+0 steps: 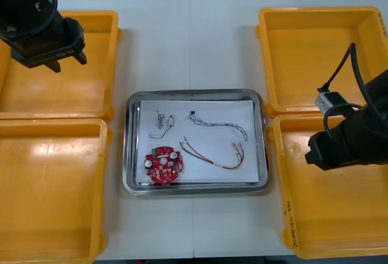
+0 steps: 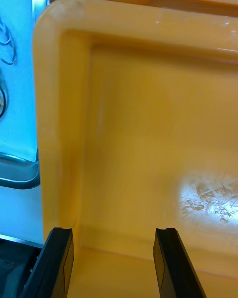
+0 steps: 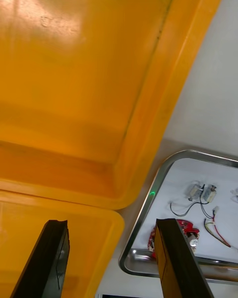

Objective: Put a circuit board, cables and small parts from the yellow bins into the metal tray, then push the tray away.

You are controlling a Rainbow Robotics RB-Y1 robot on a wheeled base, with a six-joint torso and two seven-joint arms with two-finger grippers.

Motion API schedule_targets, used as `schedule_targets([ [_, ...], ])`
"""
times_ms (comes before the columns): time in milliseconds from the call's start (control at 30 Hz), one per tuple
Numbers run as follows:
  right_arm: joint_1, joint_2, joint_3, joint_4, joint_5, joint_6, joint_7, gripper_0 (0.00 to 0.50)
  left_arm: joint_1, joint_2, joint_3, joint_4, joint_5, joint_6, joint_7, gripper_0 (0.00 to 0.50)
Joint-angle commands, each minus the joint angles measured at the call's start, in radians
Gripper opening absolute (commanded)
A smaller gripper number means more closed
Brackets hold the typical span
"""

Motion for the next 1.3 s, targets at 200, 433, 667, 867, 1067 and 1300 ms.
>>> schedule_targets([
  [200, -0.096, -0.039, 0.118, -0.041, -0.003, 0.004, 0.206, 0.468, 0.077, 0.111, 0.090, -0.015, 0.034, 0.008, -0.199, 0.500],
  [433, -0.159, -0.080, 0.261, -0.124, 0.023, 0.004, 0.298, 0.470, 0.184, 0.124, 0.191, -0.061, 0.032, 0.008, -0.312, 0.500],
  [667, -0.164, -0.111, 0.371, -0.207, 0.046, -0.048, 0.310, 0.469, 0.286, 0.150, 0.251, -0.143, 0.045, 0.008, -0.355, 0.500],
  [867, -0.225, -0.097, 0.488, -0.194, 0.096, -0.103, 0.333, 0.470, 0.402, 0.154, 0.337, -0.249, 0.054, 0.008, -0.364, 0.500],
  [1067, -0.294, -0.025, 0.591, -0.130, 0.127, -0.127, 0.356, 0.468, 0.503, 0.154, 0.409, -0.349, 0.055, 0.008, -0.377, 0.500],
  [1300, -0.378, 0.050, 0.710, -0.052, 0.167, -0.147, 0.387, 0.469, 0.620, 0.154, 0.487, -0.449, 0.058, 0.008, -0.394, 0.500],
])
